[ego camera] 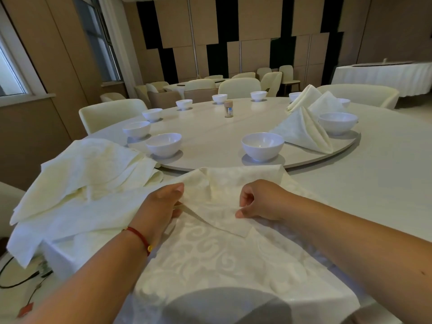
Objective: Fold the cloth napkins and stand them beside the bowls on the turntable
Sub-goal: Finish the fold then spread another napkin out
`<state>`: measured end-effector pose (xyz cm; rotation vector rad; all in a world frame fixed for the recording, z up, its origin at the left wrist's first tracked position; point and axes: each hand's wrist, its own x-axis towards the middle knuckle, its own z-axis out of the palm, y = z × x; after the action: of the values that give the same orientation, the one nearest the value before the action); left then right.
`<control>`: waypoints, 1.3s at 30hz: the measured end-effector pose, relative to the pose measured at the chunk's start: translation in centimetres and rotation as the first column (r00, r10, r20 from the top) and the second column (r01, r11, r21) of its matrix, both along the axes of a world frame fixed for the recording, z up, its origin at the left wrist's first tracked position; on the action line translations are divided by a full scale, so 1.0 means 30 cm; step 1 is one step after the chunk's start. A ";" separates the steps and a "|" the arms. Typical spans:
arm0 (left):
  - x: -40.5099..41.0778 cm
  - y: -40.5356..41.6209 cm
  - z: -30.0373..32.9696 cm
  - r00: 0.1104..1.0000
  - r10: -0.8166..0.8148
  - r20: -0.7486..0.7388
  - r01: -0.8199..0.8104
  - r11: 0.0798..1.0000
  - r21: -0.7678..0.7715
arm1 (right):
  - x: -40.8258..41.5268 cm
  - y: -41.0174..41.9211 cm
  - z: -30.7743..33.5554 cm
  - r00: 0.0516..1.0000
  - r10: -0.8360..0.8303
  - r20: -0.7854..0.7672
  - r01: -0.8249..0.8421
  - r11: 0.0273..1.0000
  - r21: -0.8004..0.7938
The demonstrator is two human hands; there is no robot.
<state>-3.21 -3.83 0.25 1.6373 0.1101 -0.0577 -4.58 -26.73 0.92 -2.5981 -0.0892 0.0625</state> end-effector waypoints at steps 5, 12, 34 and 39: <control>0.009 0.025 -0.004 1.000 0.007 -0.011 -0.008 0.996 -0.086 | -0.003 0.011 0.008 0.999 -0.038 -0.027 0.039 0.999 0.023; 0.182 0.050 0.154 0.957 0.008 0.289 -0.064 0.981 0.186 | 0.132 0.011 0.185 0.945 -0.240 0.224 0.237 0.971 0.041; 0.280 0.064 0.179 0.808 -0.513 0.291 0.142 0.648 0.748 | 0.258 0.065 0.203 0.915 -0.031 0.403 0.039 0.999 -0.012; 0.057 0.100 0.140 0.745 -0.604 0.283 0.182 0.592 0.785 | 0.048 0.113 0.139 0.910 0.121 0.397 -0.106 0.993 -0.060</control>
<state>-1.48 -0.83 4.45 2.3918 -0.8014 0.1007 -3.14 -23.34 5.09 -2.6019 -0.3906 -0.4328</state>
